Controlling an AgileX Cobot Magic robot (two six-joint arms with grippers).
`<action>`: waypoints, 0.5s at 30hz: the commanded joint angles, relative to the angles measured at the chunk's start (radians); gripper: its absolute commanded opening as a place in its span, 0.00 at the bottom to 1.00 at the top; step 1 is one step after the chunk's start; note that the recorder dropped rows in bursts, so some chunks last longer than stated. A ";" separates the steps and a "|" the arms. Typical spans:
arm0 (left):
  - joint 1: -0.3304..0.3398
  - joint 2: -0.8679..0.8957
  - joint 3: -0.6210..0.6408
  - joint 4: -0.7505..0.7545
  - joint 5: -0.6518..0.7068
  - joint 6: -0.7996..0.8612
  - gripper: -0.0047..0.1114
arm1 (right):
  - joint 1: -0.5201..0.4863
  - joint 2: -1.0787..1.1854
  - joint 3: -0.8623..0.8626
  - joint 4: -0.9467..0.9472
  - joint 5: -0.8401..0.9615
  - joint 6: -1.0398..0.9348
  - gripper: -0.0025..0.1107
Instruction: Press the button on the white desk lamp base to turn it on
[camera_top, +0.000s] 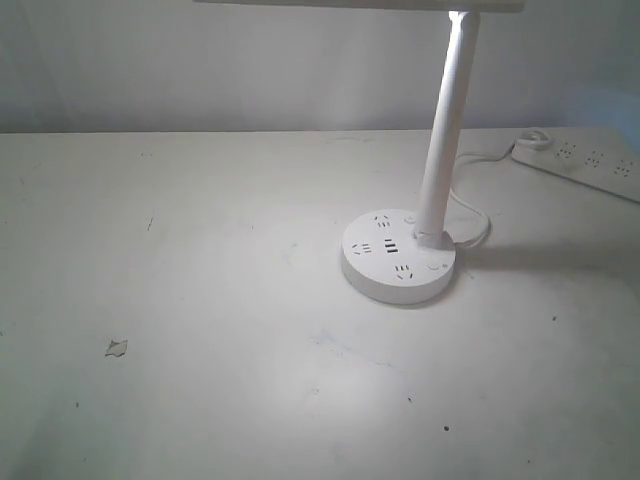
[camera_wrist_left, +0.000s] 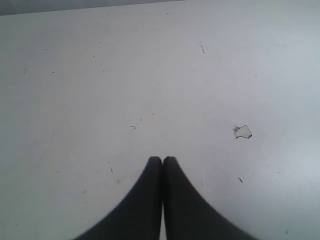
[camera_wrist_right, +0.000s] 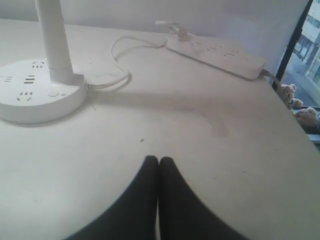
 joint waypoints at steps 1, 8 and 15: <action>-0.008 -0.003 0.002 0.000 -0.002 0.000 0.04 | 0.061 -0.006 0.005 0.002 -0.026 0.022 0.02; -0.008 -0.003 0.002 0.000 -0.002 0.000 0.04 | 0.093 -0.006 0.005 0.002 -0.024 0.022 0.02; -0.008 -0.003 0.002 0.000 -0.002 0.000 0.04 | 0.093 -0.006 0.005 0.002 -0.024 0.022 0.02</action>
